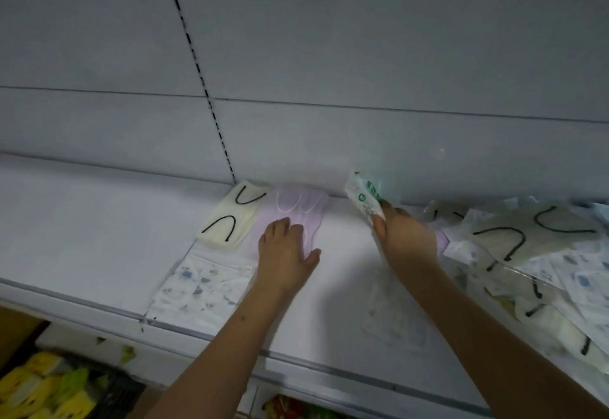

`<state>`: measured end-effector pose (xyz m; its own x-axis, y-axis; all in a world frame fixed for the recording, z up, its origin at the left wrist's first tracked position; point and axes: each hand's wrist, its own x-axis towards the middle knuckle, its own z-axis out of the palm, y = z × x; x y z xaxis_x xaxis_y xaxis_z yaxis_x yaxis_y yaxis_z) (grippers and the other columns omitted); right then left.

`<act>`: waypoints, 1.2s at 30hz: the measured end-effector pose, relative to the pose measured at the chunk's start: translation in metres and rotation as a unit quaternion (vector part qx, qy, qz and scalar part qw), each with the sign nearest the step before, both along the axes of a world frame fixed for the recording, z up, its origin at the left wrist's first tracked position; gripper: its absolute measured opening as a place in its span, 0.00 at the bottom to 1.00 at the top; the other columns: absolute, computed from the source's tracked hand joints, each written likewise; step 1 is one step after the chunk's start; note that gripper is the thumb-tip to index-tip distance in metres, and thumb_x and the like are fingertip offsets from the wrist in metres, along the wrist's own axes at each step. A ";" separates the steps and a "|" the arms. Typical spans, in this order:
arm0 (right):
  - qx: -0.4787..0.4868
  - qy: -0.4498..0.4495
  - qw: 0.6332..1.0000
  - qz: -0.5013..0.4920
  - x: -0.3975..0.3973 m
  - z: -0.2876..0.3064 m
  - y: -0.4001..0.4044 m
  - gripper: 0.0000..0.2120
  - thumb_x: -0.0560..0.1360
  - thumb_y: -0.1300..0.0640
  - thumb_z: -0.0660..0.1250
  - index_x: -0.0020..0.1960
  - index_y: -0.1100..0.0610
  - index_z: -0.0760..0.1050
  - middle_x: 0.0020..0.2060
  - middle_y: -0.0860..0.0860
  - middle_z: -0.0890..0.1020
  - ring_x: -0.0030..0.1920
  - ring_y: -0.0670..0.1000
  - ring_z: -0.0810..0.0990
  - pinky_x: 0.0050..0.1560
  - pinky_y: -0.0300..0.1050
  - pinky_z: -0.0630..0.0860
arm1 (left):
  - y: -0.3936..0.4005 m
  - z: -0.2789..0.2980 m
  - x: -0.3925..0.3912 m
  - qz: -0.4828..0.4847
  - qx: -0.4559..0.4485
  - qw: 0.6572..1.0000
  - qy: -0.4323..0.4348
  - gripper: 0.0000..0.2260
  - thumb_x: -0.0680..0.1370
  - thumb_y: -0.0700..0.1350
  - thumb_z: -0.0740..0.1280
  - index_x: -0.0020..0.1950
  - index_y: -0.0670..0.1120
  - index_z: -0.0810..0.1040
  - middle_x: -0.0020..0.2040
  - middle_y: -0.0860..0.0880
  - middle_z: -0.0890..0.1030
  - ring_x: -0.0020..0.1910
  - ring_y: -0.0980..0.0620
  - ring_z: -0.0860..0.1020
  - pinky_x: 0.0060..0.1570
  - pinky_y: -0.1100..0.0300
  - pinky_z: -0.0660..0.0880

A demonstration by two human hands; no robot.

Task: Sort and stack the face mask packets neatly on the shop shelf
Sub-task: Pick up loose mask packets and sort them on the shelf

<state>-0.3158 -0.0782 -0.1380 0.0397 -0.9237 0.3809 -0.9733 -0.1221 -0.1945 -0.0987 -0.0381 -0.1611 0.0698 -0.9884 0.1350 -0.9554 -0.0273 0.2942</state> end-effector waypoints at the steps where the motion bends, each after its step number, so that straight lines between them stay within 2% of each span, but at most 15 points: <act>1: -0.004 -0.003 1.000 0.001 -0.001 0.001 -0.001 0.18 0.78 0.50 0.59 0.58 0.59 0.80 0.36 0.60 0.81 0.30 0.61 0.80 0.30 0.43 0.64 | -0.002 0.001 -0.001 0.016 0.010 1.000 -0.001 0.27 0.72 0.63 0.69 0.64 0.48 0.73 0.74 0.41 0.66 0.74 0.37 0.61 0.71 0.45 0.60; 3: 0.000 -0.009 1.000 0.001 0.001 0.001 -0.001 0.18 0.77 0.50 0.58 0.57 0.59 0.80 0.38 0.59 0.81 0.31 0.61 0.80 0.29 0.43 0.65 | -0.007 0.002 0.001 0.042 0.034 0.999 -0.002 0.31 0.72 0.64 0.68 0.69 0.48 0.69 0.76 0.39 0.61 0.76 0.36 0.57 0.73 0.43 0.56; 6: 0.007 0.006 1.000 -0.017 0.011 0.001 0.005 0.14 0.75 0.51 0.65 0.54 0.59 0.81 0.36 0.57 0.81 0.30 0.60 0.79 0.28 0.42 0.67 | -0.013 0.005 0.004 0.019 0.027 0.999 0.022 0.27 0.74 0.58 0.70 0.66 0.45 0.69 0.65 0.44 0.74 0.66 0.41 0.71 0.66 0.47 0.67; 8: -0.003 0.012 0.999 -0.034 0.014 0.002 0.007 0.13 0.71 0.53 0.74 0.52 0.59 0.82 0.34 0.56 0.80 0.28 0.59 0.79 0.27 0.41 0.67 | -0.011 0.008 0.004 -0.011 0.010 1.000 0.018 0.23 0.75 0.55 0.69 0.63 0.44 0.70 0.62 0.46 0.75 0.62 0.43 0.73 0.59 0.52 0.70; 12: -0.018 0.020 0.999 -0.032 0.013 0.002 0.009 0.14 0.70 0.53 0.75 0.53 0.58 0.81 0.35 0.56 0.80 0.31 0.59 0.79 0.28 0.40 0.65 | -0.011 0.011 0.002 0.009 0.029 0.999 -0.032 0.26 0.73 0.59 0.68 0.67 0.49 0.70 0.74 0.43 0.64 0.74 0.38 0.60 0.70 0.46 0.59; 14: -0.027 0.024 0.999 -0.032 0.015 0.002 0.008 0.14 0.71 0.52 0.75 0.53 0.58 0.81 0.37 0.56 0.80 0.33 0.58 0.79 0.29 0.40 0.64 | -0.014 0.010 0.003 0.041 0.069 0.997 -0.020 0.30 0.72 0.62 0.68 0.69 0.51 0.66 0.76 0.40 0.58 0.74 0.34 0.57 0.73 0.41 0.56; 18: 0.006 0.053 0.998 0.026 0.021 0.001 0.008 0.20 0.66 0.49 0.79 0.55 0.56 0.82 0.43 0.55 0.82 0.40 0.58 0.80 0.29 0.43 0.72 | -0.017 0.011 0.004 0.075 0.090 0.993 0.020 0.31 0.72 0.63 0.68 0.70 0.51 0.63 0.72 0.40 0.60 0.68 0.36 0.64 0.64 0.43 0.66; 20: 0.077 0.066 0.992 0.070 0.021 0.003 0.007 0.25 0.71 0.45 0.74 0.65 0.53 0.77 0.57 0.53 0.81 0.54 0.58 0.78 0.41 0.48 0.77 | -0.017 0.014 0.004 0.081 0.074 0.994 0.014 0.29 0.74 0.62 0.67 0.70 0.51 0.63 0.69 0.41 0.63 0.65 0.37 0.66 0.61 0.45 0.67; 22: 0.141 0.061 0.981 0.116 0.014 0.008 0.006 0.30 0.75 0.41 0.67 0.74 0.50 0.67 0.71 0.51 0.70 0.68 0.56 0.69 0.58 0.49 0.73 | -0.018 0.017 0.003 0.078 0.068 0.995 -0.010 0.29 0.75 0.62 0.66 0.72 0.52 0.63 0.72 0.40 0.63 0.68 0.37 0.64 0.64 0.44 0.64; 24: 0.157 0.029 0.980 0.117 0.001 0.019 0.013 0.31 0.77 0.42 0.66 0.77 0.50 0.62 0.75 0.50 0.64 0.71 0.54 0.65 0.65 0.47 0.69 | -0.013 0.023 -0.001 0.076 0.054 0.995 -0.038 0.34 0.76 0.63 0.66 0.77 0.53 0.60 0.76 0.38 0.59 0.75 0.35 0.58 0.70 0.41 0.57; 26: 0.129 -0.046 0.988 0.078 -0.022 0.034 0.028 0.26 0.79 0.47 0.65 0.74 0.51 0.67 0.72 0.50 0.69 0.69 0.54 0.70 0.64 0.46 0.69 | 0.004 0.032 -0.010 0.062 -0.048 0.997 0.009 0.32 0.75 0.57 0.71 0.75 0.47 0.66 0.73 0.38 0.66 0.72 0.34 0.63 0.68 0.42 0.60; 28: 0.091 -0.084 0.991 0.052 -0.047 0.041 0.049 0.19 0.78 0.52 0.67 0.68 0.52 0.74 0.64 0.51 0.77 0.62 0.54 0.75 0.59 0.47 0.71 | 0.031 0.041 -0.028 0.023 -0.157 0.978 0.136 0.21 0.74 0.48 0.73 0.63 0.43 0.74 0.60 0.42 0.75 0.59 0.40 0.74 0.56 0.50 0.70; 30: 0.063 -0.089 0.993 0.036 -0.069 0.038 0.070 0.14 0.77 0.53 0.69 0.62 0.53 0.79 0.58 0.51 0.81 0.58 0.56 0.78 0.57 0.48 0.73 | 0.062 0.044 -0.056 -0.017 -0.117 0.969 0.217 0.16 0.75 0.50 0.72 0.59 0.46 0.75 0.54 0.49 0.75 0.52 0.47 0.77 0.49 0.57 0.74; 33: 0.027 -0.122 0.992 0.001 -0.083 0.029 0.100 0.11 0.77 0.54 0.69 0.58 0.55 0.81 0.55 0.51 0.82 0.56 0.54 0.78 0.57 0.44 0.73 | 0.090 0.023 -0.103 -0.060 0.008 0.992 0.112 0.32 0.70 0.71 0.64 0.61 0.47 0.76 0.56 0.48 0.74 0.54 0.47 0.74 0.53 0.52 0.74; 36: -0.015 -0.176 0.984 -0.022 -0.082 0.022 0.124 0.09 0.78 0.57 0.68 0.57 0.56 0.80 0.54 0.50 0.81 0.56 0.51 0.78 0.55 0.39 0.70 | 0.092 0.011 -0.129 -0.072 0.067 0.994 0.054 0.31 0.69 0.70 0.67 0.61 0.48 0.74 0.58 0.47 0.71 0.57 0.45 0.70 0.56 0.52 0.68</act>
